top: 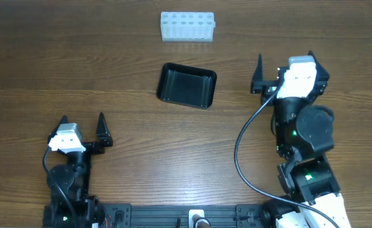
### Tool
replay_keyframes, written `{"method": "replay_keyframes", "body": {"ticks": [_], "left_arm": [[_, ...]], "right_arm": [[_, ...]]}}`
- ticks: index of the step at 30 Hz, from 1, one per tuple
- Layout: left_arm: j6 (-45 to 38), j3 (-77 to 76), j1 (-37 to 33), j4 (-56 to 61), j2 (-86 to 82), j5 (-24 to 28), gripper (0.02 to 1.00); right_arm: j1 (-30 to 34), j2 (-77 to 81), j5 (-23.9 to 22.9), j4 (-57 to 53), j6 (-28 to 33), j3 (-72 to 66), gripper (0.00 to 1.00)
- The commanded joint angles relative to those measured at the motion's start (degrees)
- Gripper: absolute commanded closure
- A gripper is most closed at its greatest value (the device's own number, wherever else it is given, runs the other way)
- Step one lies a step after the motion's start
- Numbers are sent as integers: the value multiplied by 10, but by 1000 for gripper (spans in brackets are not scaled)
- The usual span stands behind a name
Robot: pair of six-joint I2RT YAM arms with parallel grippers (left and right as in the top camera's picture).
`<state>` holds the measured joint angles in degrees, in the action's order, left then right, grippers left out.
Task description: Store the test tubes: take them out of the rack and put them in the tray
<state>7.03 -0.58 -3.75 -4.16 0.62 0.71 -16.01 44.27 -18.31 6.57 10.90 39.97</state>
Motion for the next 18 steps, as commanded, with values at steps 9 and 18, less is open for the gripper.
{"method": "replay_keyframes", "body": {"ticks": [9,18], "left_arm": [[-8,2,3,-2,-3,8,23],[-8,2,3,-2,-3,8,20]], "right_arm": [[54,-22,9,269,29,-218,9],[86,-36,9,376,29,-340,7]]}}
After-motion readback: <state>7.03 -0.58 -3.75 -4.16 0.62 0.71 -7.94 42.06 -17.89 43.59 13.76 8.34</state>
